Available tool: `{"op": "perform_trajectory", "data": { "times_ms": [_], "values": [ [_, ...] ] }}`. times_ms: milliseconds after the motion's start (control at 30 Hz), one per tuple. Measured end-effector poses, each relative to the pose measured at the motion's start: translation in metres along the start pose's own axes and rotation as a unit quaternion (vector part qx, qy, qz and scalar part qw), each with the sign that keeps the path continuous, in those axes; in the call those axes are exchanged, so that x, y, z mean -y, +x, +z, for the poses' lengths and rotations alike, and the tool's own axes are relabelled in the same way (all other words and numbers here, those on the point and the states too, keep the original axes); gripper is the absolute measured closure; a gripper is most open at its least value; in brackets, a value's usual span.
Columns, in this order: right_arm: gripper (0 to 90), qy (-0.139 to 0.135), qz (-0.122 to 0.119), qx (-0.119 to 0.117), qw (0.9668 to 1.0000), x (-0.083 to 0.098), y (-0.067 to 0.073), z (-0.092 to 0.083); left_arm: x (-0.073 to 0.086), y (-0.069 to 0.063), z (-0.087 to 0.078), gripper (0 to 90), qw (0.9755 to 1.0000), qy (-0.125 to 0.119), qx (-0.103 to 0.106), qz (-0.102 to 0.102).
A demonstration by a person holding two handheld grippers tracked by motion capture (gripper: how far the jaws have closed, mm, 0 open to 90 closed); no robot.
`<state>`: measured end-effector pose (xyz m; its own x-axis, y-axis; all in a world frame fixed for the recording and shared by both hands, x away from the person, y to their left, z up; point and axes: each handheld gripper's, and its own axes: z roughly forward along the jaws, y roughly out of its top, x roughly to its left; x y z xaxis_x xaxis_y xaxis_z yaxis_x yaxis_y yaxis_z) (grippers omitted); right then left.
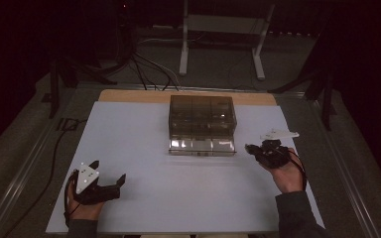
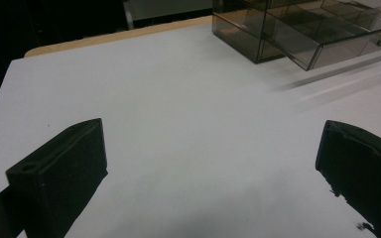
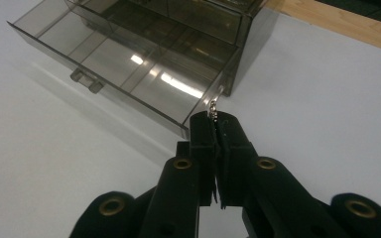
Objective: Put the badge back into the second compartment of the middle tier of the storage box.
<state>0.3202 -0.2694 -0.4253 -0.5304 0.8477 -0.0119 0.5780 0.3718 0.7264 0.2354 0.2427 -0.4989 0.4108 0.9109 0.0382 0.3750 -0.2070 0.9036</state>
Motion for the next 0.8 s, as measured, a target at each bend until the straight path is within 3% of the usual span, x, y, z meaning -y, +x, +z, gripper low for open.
{"op": "perform_trajectory", "data": {
  "times_ms": [800],
  "values": [
    [87.8,0.001,-0.003,-0.016,0.9999,-0.02,0.008,0.007,0.0,0.0,0.0,0.6,1.0,0.001,0.0,0.0]
  ]
}}
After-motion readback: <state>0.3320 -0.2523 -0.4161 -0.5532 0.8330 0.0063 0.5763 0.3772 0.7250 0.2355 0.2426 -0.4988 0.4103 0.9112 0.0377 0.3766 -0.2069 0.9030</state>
